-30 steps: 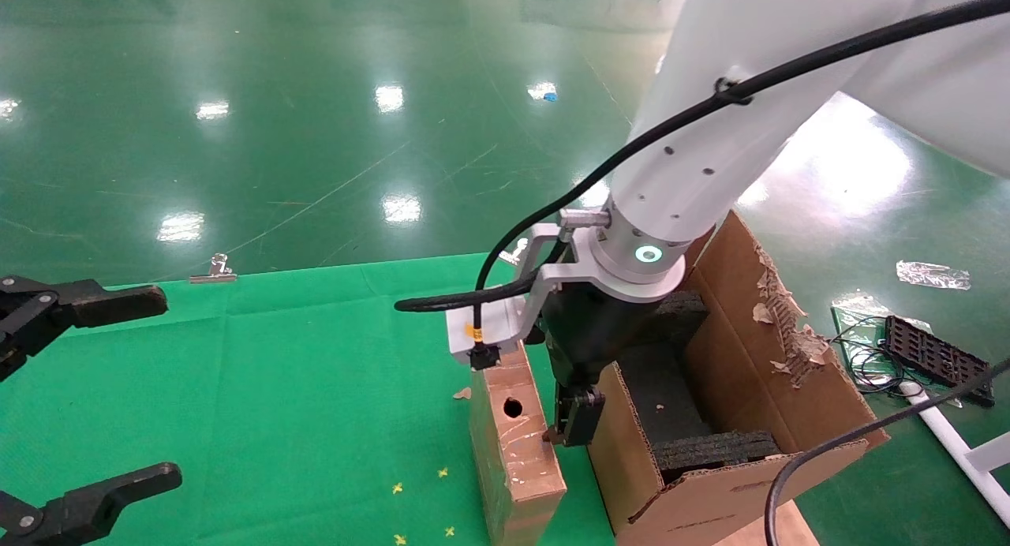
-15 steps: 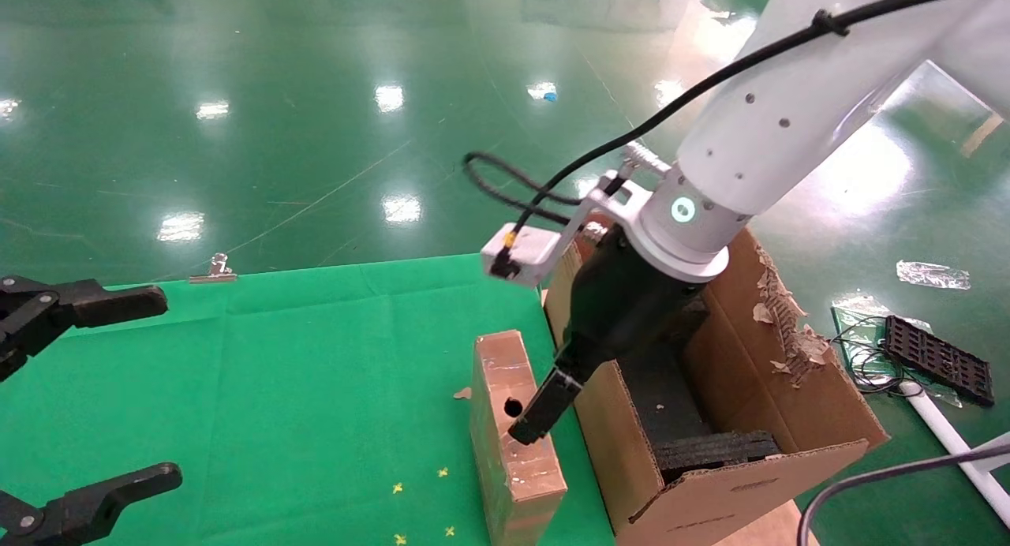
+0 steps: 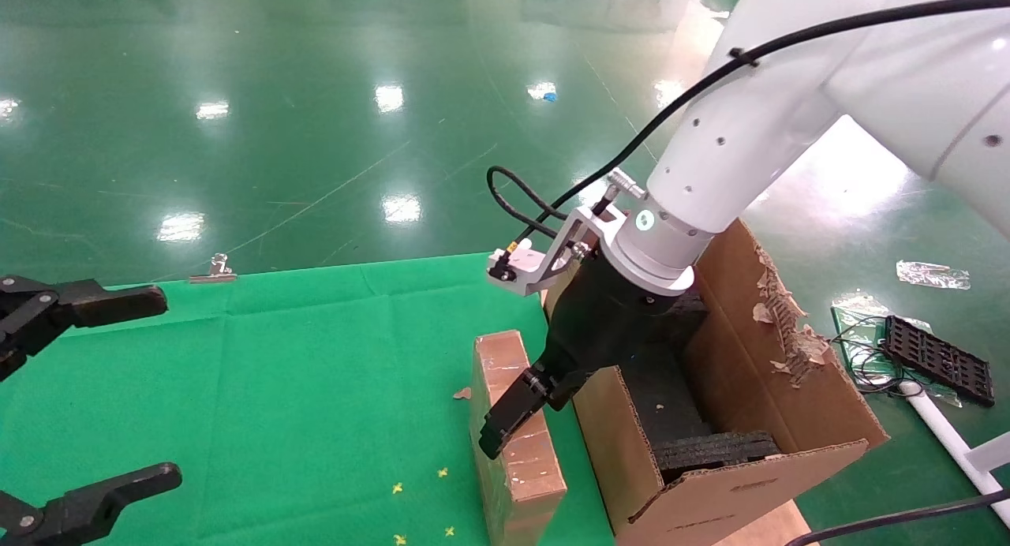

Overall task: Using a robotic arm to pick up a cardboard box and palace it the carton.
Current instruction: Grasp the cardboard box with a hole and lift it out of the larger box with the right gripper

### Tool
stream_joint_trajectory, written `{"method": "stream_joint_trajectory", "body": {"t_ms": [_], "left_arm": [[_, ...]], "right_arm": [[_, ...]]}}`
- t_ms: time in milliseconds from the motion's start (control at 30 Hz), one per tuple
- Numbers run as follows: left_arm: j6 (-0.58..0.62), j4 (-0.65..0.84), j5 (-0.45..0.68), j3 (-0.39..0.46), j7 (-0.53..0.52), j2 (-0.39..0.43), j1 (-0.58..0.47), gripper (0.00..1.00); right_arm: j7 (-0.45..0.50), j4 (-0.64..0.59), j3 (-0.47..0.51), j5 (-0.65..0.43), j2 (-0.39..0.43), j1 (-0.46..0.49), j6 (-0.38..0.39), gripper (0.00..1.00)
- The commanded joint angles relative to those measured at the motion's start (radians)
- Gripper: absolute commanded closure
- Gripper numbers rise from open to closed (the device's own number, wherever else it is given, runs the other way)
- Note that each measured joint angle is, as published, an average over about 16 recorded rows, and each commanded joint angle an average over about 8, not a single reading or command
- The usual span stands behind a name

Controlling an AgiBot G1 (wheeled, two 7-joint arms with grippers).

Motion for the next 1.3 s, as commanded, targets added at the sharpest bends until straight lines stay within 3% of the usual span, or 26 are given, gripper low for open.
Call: {"method": "stream_joint_trajectory", "body": {"t_ms": [33,133,267,300,367,533,567,633,1300], "left_arm": [[0.000,0.000,0.000,0.000,0.000,0.000,0.000,0.00],[0.000,0.000,0.000,0.000,0.000,0.000,0.000,0.00],[0.000,0.000,0.000,0.001,0.000,0.000,0.000,0.00],[0.000,0.000,0.000,0.001,0.000,0.000,0.000,0.03],[0.000,0.000,-0.001,0.001,0.000,0.000,0.000,0.19],[-0.001,0.000,-0.001,0.001,0.001,0.000,0.000,0.80],[-0.001,0.000,-0.001,0.001,0.001,-0.001,0.000,0.90],[-0.001,0.000,-0.001,0.001,0.001,-0.001,0.000,0.99],[-0.001,0.000,-0.002,0.003,0.001,-0.001,-0.001,1.00]], "right_arm": [[-0.003,-0.025,-0.007,0.005,-0.014,-0.011,0.001,0.00],[-0.010,-0.042,-0.019,0.001,-0.032,-0.019,0.003,0.26],[-0.016,-0.052,-0.031,-0.007,-0.047,-0.021,0.006,0.76],[-0.017,-0.053,-0.034,-0.009,-0.050,-0.021,0.007,0.88],[-0.016,-0.053,-0.039,-0.013,-0.054,-0.019,0.008,0.98],[-0.011,-0.049,-0.050,-0.018,-0.058,-0.018,0.011,1.00],[-0.010,-0.048,-0.052,-0.018,-0.058,-0.018,0.011,1.00],[-0.008,-0.045,-0.057,-0.020,-0.058,-0.017,0.011,1.00],[-0.034,0.018,-0.065,-0.025,-0.012,0.002,0.048,1.00]]}}
